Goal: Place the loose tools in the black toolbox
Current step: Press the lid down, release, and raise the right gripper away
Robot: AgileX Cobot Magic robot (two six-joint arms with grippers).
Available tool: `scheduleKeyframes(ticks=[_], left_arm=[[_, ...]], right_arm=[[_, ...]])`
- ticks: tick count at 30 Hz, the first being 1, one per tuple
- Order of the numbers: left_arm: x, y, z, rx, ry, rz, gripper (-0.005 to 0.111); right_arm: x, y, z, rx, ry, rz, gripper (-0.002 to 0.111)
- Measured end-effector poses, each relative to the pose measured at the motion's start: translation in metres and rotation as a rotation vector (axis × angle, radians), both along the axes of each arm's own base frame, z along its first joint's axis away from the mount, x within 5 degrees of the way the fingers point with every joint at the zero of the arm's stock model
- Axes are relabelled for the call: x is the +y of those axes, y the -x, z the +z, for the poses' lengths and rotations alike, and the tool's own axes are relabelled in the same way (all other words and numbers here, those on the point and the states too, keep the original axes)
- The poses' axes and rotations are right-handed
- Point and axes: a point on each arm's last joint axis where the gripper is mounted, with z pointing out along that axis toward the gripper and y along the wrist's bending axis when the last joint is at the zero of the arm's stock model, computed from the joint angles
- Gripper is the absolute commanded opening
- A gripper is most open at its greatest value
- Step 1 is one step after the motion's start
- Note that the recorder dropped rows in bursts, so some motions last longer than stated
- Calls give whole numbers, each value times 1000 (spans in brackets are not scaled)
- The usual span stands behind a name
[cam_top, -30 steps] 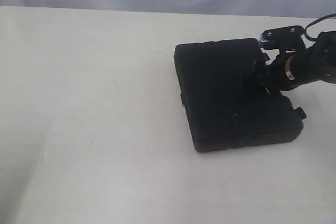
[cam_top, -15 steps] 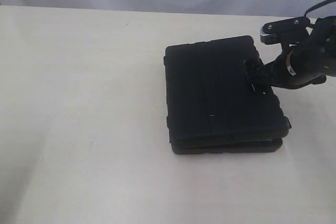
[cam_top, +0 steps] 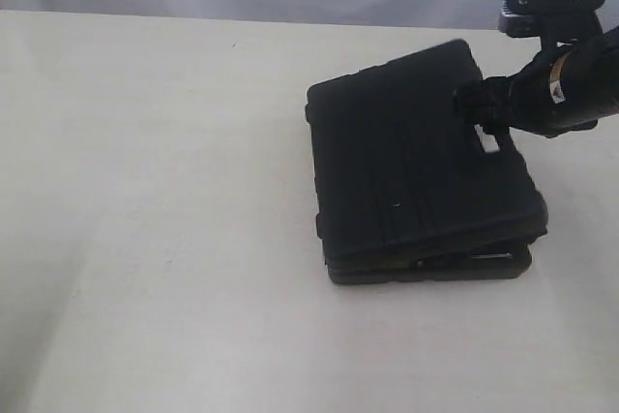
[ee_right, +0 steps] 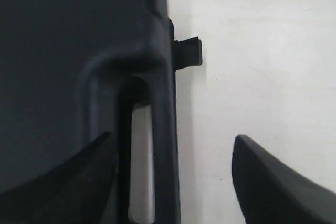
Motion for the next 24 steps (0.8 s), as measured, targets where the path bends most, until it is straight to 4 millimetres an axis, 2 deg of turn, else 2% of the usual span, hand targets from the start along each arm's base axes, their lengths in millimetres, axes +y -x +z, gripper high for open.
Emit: scheduleKeyframes(ticks=[7,11,13,16,18,19,22,23,24], left_arm=[[0,0,0,0,0,0,0],[0,0,0,0,0,0,0],[0,0,0,0,0,0,0],[0,0,0,0,0,0,0],[0,0,0,0,0,0,0],[0,0,0,0,0,0,0],[0,0,0,0,0,0,0],[0,0,0,0,0,0,0],[0,0,0,0,0,0,0]], right_arm=[[4,-3,-29,120,-32,4,60],[3,-5,-31,121,-35,5,60],[4,-3,-25,93,-43,11,60],[4,1,4,-22,-70,25,60],[5,7,29,-112,-83,37,54],[4,11,39,-146,-84,41,46],[4,28,75,-265,-59,88,9],[6,35,87,-305,-43,116,0],[9,44,99,-348,-27,152,0]])
